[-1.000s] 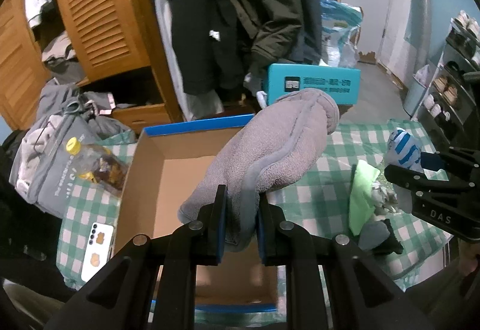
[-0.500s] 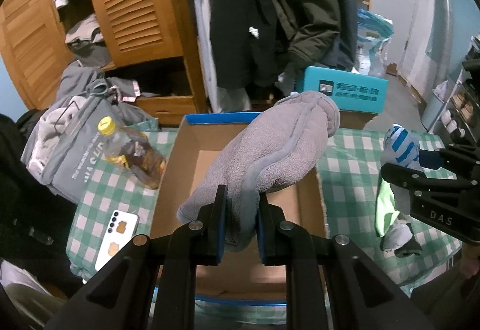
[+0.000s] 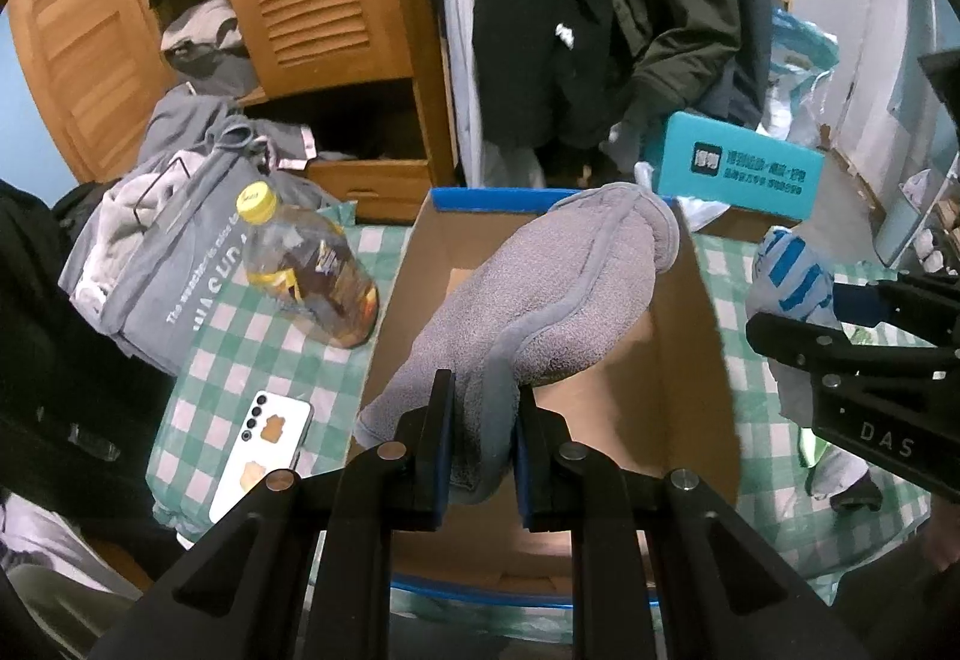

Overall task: Organize soft objects
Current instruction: 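Lift and carry the grey mitten and striped sock over the cardboard box, then lower both items into the box and open both grippers, then move both tools back toward the green foam and grey cloth bundle, then grasp the grey cloth bundle with the right gripper while the left gripper grasps the green foam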

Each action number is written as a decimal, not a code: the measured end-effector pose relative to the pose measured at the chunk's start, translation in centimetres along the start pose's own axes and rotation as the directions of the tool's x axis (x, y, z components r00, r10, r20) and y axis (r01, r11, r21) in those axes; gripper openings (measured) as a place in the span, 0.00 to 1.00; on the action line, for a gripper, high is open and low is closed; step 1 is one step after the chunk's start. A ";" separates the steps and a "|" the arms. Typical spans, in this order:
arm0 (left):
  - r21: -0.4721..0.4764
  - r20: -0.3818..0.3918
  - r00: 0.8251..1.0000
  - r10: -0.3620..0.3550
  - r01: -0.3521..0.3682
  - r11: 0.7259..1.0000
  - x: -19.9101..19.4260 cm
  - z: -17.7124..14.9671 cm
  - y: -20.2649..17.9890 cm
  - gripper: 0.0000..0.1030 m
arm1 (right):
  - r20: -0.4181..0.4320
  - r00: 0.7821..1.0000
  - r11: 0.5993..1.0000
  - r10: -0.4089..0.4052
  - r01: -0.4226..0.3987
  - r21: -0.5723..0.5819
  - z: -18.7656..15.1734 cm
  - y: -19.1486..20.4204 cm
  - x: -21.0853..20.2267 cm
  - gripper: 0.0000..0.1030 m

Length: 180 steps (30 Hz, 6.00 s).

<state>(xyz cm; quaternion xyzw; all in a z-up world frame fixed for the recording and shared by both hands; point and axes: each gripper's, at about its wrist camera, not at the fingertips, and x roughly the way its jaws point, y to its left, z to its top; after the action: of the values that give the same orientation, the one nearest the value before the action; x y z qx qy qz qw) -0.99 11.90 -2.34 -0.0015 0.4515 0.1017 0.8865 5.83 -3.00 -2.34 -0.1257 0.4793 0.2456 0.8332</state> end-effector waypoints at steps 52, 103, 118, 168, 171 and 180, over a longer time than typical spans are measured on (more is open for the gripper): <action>0.009 -0.069 0.997 0.031 -0.030 1.000 3.0 -0.4 -1.6 0.71 | -0.038 0.998 0.997 0.049 -0.047 0.063 -0.8 -2.0 1.7 0.66; 0.248 -0.109 0.988 -0.113 0.137 0.959 2.6 0.3 -18.4 0.84 | -0.041 0.995 0.941 -0.090 0.098 0.325 -10.9 -18.2 -2.5 0.72; 0.266 -0.219 0.960 -0.173 0.229 0.937 6.2 0.0 -22.5 0.84 | -0.126 0.985 0.918 -0.116 0.155 0.364 -12.8 -21.7 0.3 0.72; 0.301 -0.382 0.893 -0.239 0.365 0.881 11.8 -2.4 -30.1 0.84 | -0.219 0.975 0.897 -0.036 0.128 0.422 -15.9 -24.3 3.7 0.19; 0.294 -0.397 0.885 -0.243 0.374 0.880 12.3 -2.6 -30.9 0.84 | -0.214 0.976 0.884 -0.042 0.136 0.447 -16.3 -25.1 2.8 0.19; 0.271 -0.448 0.857 -0.256 0.403 0.874 13.9 -3.1 -33.5 0.84 | -0.205 0.978 0.859 -0.038 0.137 0.494 -17.6 -26.6 2.4 0.20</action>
<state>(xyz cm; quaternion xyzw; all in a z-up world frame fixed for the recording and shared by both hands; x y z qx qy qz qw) 10.52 -18.71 -18.28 0.0594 0.6257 -0.1397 0.7651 7.96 -32.73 -14.04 0.0525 0.5970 0.0604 0.7983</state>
